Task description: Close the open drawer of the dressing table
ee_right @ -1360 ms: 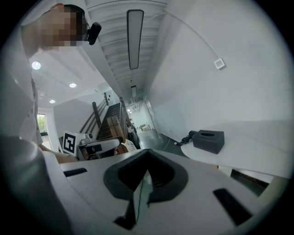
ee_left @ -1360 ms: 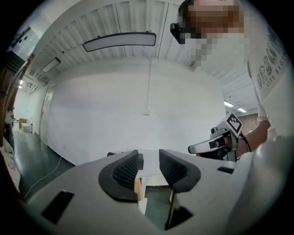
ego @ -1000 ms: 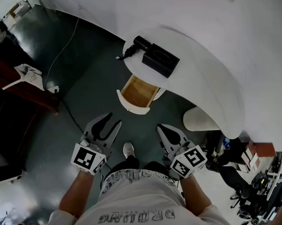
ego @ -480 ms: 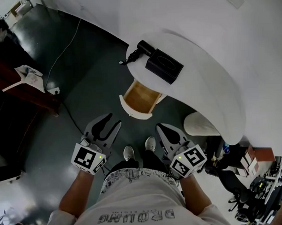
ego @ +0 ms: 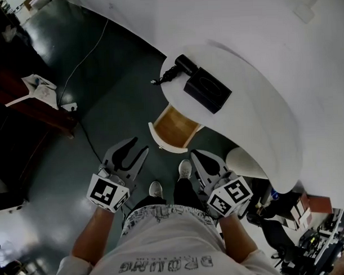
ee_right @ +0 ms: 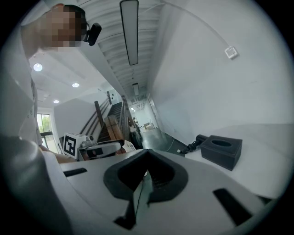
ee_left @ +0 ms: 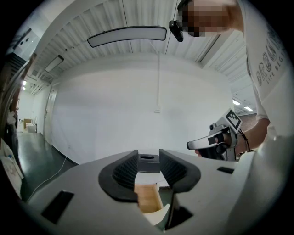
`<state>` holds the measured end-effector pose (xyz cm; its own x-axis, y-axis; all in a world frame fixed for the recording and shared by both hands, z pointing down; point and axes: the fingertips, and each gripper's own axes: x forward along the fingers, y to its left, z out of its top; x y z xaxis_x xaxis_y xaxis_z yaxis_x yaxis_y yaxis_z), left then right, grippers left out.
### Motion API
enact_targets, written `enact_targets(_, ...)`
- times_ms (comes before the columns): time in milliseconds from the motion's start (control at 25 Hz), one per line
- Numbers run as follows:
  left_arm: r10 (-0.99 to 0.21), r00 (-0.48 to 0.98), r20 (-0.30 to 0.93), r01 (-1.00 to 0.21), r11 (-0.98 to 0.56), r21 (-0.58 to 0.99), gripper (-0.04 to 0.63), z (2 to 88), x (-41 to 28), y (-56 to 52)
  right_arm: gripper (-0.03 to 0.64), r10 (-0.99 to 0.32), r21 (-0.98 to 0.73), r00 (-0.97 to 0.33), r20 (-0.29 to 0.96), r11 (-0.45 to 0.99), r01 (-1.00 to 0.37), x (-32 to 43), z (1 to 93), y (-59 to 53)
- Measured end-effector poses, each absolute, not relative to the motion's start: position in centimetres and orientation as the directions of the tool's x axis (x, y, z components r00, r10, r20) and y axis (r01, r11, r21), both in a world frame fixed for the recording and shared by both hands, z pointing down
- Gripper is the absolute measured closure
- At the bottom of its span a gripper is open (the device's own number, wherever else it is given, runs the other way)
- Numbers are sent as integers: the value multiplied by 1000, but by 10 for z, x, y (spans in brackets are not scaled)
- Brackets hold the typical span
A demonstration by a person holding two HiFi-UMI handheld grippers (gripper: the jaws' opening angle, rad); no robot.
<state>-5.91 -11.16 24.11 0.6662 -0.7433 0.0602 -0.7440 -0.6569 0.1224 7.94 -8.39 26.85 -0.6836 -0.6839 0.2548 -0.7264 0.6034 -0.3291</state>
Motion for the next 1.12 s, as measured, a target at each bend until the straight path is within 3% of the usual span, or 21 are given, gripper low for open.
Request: enact_targets(1120,-894,381,235,-922,-351,162,437,327,-31,-193,609,-329,-400,-882,337,798,-451,96,328,-232)
